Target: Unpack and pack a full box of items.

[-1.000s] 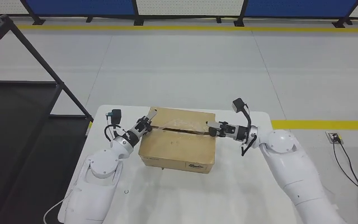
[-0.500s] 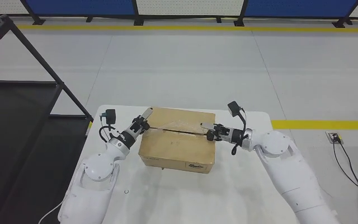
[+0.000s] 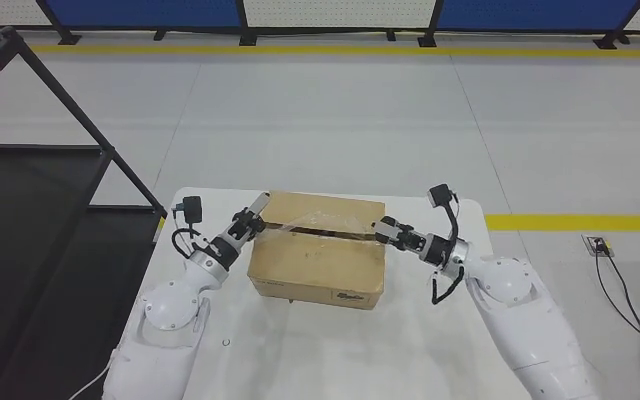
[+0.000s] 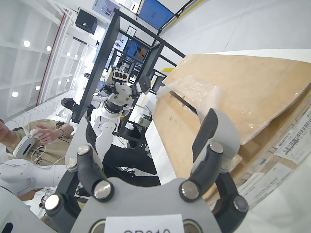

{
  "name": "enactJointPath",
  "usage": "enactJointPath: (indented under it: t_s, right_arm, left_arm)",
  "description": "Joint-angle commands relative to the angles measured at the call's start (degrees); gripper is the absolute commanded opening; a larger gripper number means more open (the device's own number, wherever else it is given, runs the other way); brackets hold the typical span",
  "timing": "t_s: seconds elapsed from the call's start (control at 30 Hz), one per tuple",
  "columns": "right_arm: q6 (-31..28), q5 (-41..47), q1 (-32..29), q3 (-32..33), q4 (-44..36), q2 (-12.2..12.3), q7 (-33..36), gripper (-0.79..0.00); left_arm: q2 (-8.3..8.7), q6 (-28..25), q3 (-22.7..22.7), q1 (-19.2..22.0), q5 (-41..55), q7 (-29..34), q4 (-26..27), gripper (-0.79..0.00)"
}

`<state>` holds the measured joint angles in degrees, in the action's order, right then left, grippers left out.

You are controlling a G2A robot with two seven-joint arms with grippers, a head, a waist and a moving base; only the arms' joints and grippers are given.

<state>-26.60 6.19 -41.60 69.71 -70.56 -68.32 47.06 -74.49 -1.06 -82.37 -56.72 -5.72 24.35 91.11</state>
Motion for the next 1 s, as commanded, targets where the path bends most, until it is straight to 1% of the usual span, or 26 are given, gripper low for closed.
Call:
enactJointPath:
  t_s: [0.0, 0.2, 0.3, 0.33, 0.43, 0.53, 0.6, 0.67, 0.77, 0.87, 0.97]
  right_arm:
    - [0.2, 0.0, 0.1, 0.0, 0.0, 0.0, 0.1, 0.000]
    - [-0.1, -0.1, -0.1, -0.1, -0.3, 0.0, -0.1, 0.000]
    - [-2.3, -7.6, -1.5, 0.7, -2.7, 0.4, -4.9, 0.000]
    - [-2.5, -7.7, -2.1, 0.6, -3.4, 0.5, -4.1, 0.000]
    - [-0.5, -8.2, -2.3, 0.9, -4.5, 1.0, 0.7, 0.000]
    - [1.4, -11.1, -2.4, 0.3, -6.5, 1.3, 3.4, 0.000]
    - [3.7, -15.2, -2.6, -0.1, -8.3, 1.4, 1.0, 0.000]
    - [4.4, -21.3, -3.1, -1.4, -11.1, 1.4, -0.8, 0.000]
    - [6.3, -27.5, -3.9, -2.1, -13.5, 1.5, -4.6, 0.000]
    - [3.7, -31.0, -4.4, -3.2, -15.1, 1.5, -6.0, 0.000]
    - [5.5, -37.7, -4.4, -3.9, -16.2, 1.5, -8.9, -0.009]
  left_arm:
    - [0.15, -0.3, -0.6, -1.1, -0.7, -0.9, 2.0, 0.000]
    - [0.54, -0.3, -2.5, -4.2, -0.9, -1.9, 6.7, 0.000]
    - [0.70, -0.3, -3.1, -5.2, -1.1, -2.0, 8.1, 0.000]
    - [0.75, -0.3, -3.2, -5.5, -1.1, -2.0, 8.5, 0.000]
    - [0.86, -0.3, -3.5, -6.0, -1.2, -2.2, 9.1, 0.000]
    - [0.94, -0.5, -3.7, -6.2, -0.9, -2.3, 9.1, 0.000]
    - [0.97, -0.5, -3.6, -6.1, -0.6, -2.3, 8.9, 0.000]
    - [0.99, -0.6, -3.4, -5.9, -0.4, -2.3, 8.7, 0.000]
    - [1.03, -0.7, -3.2, -5.7, -0.1, -2.3, 8.5, 0.000]
    - [1.08, -0.7, -3.2, -5.5, 0.1, -2.4, 8.5, 0.000]
    - [1.14, -0.8, -3.4, -5.6, 0.8, -2.5, 8.5, 0.000]
